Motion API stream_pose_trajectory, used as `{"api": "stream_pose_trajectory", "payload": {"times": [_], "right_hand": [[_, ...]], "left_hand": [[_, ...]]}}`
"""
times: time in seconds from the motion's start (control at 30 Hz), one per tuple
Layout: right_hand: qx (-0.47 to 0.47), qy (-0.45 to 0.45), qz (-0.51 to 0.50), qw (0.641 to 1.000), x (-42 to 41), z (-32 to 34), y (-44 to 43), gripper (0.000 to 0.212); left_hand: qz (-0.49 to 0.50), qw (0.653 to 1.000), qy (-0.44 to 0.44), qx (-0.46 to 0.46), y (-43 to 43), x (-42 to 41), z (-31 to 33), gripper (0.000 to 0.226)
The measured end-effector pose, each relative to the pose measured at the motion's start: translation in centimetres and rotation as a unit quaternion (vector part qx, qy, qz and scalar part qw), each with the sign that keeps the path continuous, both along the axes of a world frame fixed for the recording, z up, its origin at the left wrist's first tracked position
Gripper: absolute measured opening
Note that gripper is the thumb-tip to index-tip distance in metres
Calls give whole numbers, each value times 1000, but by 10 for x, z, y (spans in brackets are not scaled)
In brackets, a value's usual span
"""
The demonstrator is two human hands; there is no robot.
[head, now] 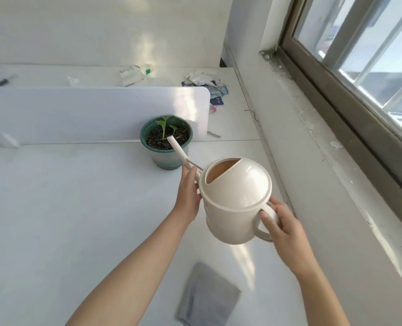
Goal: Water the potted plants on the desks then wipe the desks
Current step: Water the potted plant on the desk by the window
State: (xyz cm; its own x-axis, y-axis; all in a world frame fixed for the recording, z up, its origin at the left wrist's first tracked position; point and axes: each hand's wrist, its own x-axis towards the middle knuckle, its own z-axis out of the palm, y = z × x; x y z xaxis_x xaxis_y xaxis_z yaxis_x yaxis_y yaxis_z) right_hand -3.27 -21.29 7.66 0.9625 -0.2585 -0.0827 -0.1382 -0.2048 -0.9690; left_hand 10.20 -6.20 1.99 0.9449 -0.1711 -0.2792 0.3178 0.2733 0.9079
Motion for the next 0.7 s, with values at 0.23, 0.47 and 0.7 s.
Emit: {"api": "stream_pose_trajectory", "payload": {"times": [0.23,0.47,0.7], "right_hand": [[-69,-9,-45,997,28,17,31,23],[-120,18,-50,991,39,27,43,25],[-171,33,-66,982,41,25,37,17]], "left_hand": [[6,1000,-1,-22,19,24,6,57],[7,998,32,-57,25,31,-8,72],[-20,998,39,-45,19,31,-14,56]]}}
